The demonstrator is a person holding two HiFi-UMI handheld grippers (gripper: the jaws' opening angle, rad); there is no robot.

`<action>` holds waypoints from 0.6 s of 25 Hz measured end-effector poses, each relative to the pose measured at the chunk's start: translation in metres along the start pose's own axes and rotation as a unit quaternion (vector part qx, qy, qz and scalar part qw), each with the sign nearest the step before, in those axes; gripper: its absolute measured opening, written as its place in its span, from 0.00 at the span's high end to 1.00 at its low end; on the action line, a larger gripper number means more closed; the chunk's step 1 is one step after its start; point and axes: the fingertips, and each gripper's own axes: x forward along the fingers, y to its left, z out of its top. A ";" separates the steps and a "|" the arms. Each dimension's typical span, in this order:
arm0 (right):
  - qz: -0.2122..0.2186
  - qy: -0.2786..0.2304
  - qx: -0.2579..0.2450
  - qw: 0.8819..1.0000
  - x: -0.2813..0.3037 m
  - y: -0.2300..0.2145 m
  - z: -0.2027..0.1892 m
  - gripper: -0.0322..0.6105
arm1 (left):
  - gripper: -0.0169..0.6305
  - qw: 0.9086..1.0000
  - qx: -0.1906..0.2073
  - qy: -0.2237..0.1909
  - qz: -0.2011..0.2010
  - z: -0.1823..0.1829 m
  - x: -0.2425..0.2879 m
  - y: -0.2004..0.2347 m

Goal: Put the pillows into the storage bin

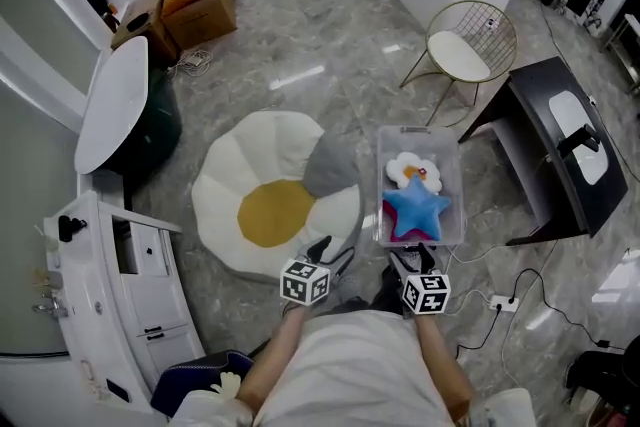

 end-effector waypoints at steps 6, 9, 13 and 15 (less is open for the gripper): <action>0.002 -0.016 0.018 1.000 -0.009 -0.004 0.001 0.51 | 0.55 1.000 0.006 0.002 -0.013 -0.004 0.006 -0.012; -0.004 -0.014 0.022 1.000 -0.013 -0.010 -0.005 0.55 | 0.57 1.000 0.015 0.003 -0.026 -0.004 0.012 -0.023; -0.018 -0.017 0.036 0.999 -0.020 -0.019 -0.005 0.59 | 0.67 0.998 0.031 0.010 -0.045 0.000 0.019 -0.036; -0.026 -0.020 0.040 0.999 -0.023 -0.025 -0.004 0.62 | 0.74 0.998 0.038 0.007 -0.053 0.004 0.023 -0.042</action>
